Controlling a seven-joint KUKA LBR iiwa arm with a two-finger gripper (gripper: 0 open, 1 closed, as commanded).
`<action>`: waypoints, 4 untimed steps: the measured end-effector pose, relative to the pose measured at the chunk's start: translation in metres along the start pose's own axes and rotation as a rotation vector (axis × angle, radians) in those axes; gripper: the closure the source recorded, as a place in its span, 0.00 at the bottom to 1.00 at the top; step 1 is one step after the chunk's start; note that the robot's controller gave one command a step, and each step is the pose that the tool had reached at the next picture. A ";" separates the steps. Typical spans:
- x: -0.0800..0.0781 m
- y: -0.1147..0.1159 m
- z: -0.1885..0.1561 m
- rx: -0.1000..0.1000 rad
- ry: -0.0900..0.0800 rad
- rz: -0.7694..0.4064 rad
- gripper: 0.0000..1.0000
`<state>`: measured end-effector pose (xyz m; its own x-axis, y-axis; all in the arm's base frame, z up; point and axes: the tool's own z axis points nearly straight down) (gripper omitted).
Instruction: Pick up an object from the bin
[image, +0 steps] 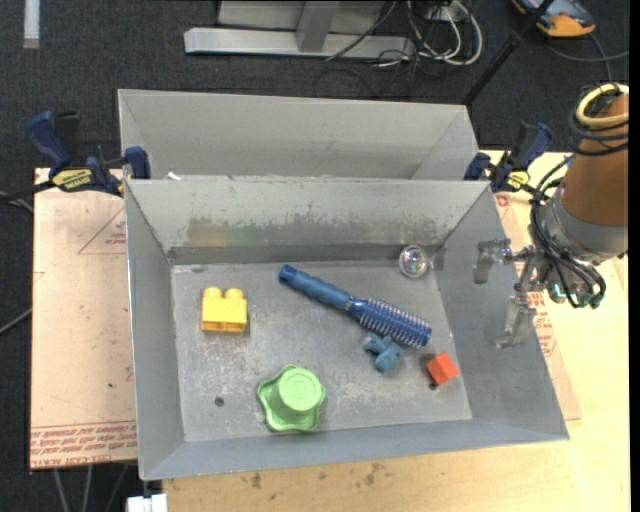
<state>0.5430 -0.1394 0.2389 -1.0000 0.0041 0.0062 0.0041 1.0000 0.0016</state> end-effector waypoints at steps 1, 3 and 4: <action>-0.017 0.054 0.148 0.000 -0.003 -0.225 0.00; -0.036 0.127 0.170 0.001 -0.007 -0.046 1.00; 0.023 0.142 -0.004 0.002 -0.014 -0.093 1.00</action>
Offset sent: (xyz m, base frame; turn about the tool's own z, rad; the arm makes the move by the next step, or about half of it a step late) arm 0.0169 0.0520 -0.1450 -0.2264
